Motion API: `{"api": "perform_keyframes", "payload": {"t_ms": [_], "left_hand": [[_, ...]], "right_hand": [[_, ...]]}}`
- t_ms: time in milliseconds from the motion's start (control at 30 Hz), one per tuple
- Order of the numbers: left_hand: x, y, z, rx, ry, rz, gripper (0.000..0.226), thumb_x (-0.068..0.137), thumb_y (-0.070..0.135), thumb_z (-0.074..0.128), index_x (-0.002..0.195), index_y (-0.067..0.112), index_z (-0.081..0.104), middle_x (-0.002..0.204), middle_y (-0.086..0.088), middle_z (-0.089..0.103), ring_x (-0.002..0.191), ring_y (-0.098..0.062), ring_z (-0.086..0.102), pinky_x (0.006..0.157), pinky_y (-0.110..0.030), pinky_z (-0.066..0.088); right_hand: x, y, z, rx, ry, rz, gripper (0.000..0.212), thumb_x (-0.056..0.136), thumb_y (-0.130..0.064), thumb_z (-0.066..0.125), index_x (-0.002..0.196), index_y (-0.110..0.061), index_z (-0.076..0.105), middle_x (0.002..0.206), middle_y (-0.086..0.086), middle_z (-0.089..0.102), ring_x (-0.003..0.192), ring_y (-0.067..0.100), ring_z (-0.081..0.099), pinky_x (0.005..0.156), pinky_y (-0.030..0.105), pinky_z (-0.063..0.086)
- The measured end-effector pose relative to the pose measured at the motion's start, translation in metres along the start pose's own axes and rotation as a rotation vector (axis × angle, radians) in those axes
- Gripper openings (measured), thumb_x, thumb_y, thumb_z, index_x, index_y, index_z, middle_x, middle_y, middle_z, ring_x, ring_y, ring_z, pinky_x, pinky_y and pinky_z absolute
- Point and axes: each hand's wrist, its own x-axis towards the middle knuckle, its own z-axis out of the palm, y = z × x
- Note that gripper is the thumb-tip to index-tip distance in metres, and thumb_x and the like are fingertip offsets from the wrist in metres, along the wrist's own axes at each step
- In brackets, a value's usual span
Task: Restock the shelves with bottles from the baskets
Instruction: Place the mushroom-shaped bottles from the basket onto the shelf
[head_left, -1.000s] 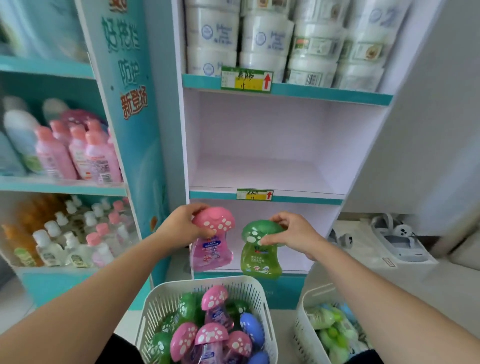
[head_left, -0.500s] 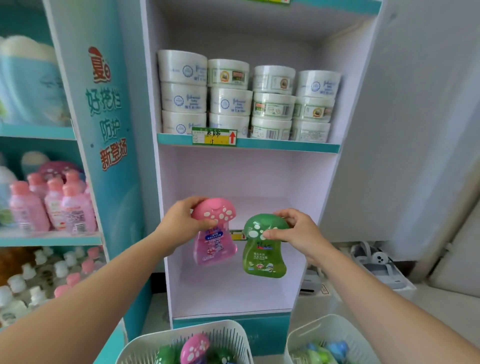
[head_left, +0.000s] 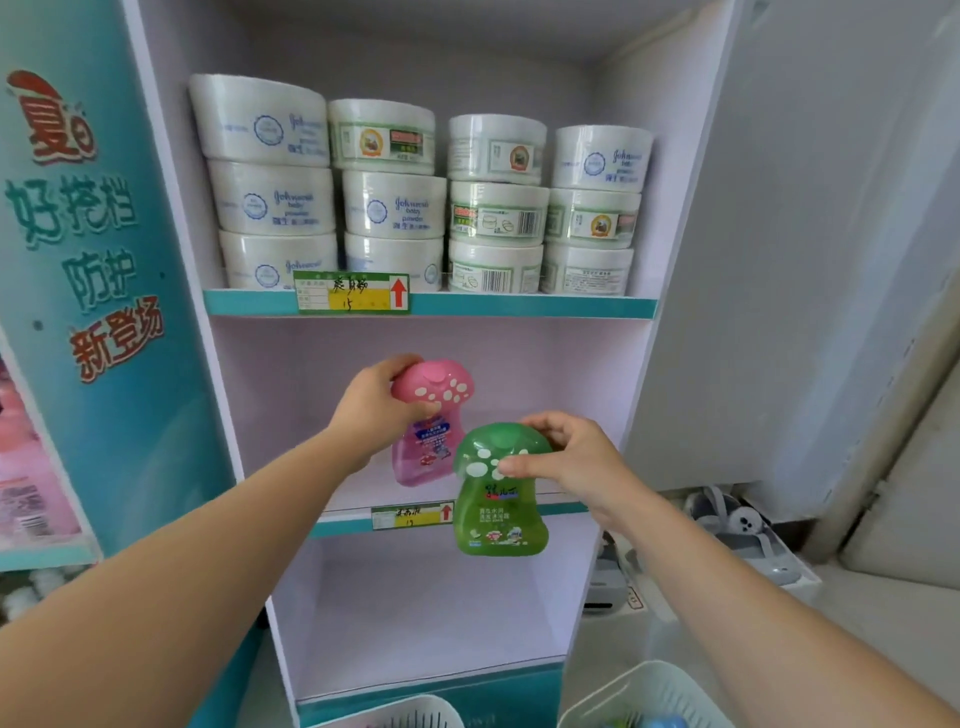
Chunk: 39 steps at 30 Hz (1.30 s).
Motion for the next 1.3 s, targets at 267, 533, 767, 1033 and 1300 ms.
{"api": "perform_keyframes", "payload": {"t_ms": [267,533,767,1033,1300], "left_hand": [[0.066,-0.008,0.047,-0.021,-0.024,0.051,0.056,0.077,0.01,0.076,0.128,0.02,0.054,0.11,0.001,0.057,0.099,-0.019,0.056,0.086,-0.034,0.051],[0.117,-0.025,0.085,-0.05,-0.014,0.08,0.046,0.074,0.013,0.077,0.117,0.019,0.063,0.103,0.002,0.064,0.092,-0.015,0.059,0.075,-0.022,0.045],[0.143,-0.033,0.102,-0.074,-0.074,0.062,0.057,0.072,0.005,0.079,0.125,0.013,0.059,0.109,-0.001,0.06,0.095,-0.014,0.056,0.078,-0.021,0.044],[0.169,-0.029,0.13,-0.085,-0.139,0.092,0.06,0.067,0.002,0.081,0.123,0.011,0.061,0.109,-0.003,0.063,0.099,-0.019,0.06,0.09,-0.031,0.051],[0.193,-0.023,0.151,0.029,-0.135,0.157,0.062,0.071,0.008,0.08,0.128,0.013,0.058,0.113,0.0,0.061,0.098,-0.013,0.054,0.086,-0.024,0.045]], "right_hand": [[0.042,0.007,-0.016,0.125,0.038,-0.063,0.036,0.062,-0.009,0.084,0.092,-0.022,0.068,0.092,-0.001,0.074,0.087,0.015,0.069,0.078,0.025,0.054],[0.074,0.015,-0.021,0.228,0.02,-0.095,0.051,0.05,-0.013,0.084,0.098,-0.017,0.069,0.089,-0.001,0.074,0.083,0.01,0.07,0.073,0.019,0.054],[0.093,0.036,-0.017,0.256,0.063,-0.057,0.052,0.059,-0.001,0.084,0.107,-0.009,0.067,0.094,0.005,0.074,0.083,0.013,0.07,0.071,0.02,0.054],[0.103,0.049,-0.021,0.306,0.091,-0.025,0.05,0.057,-0.003,0.085,0.102,-0.018,0.069,0.094,0.003,0.074,0.086,0.015,0.071,0.07,0.022,0.054],[0.107,0.051,-0.021,0.323,0.066,-0.046,0.046,0.06,0.0,0.084,0.098,-0.02,0.07,0.09,0.003,0.075,0.083,0.015,0.071,0.07,0.025,0.055]]}}
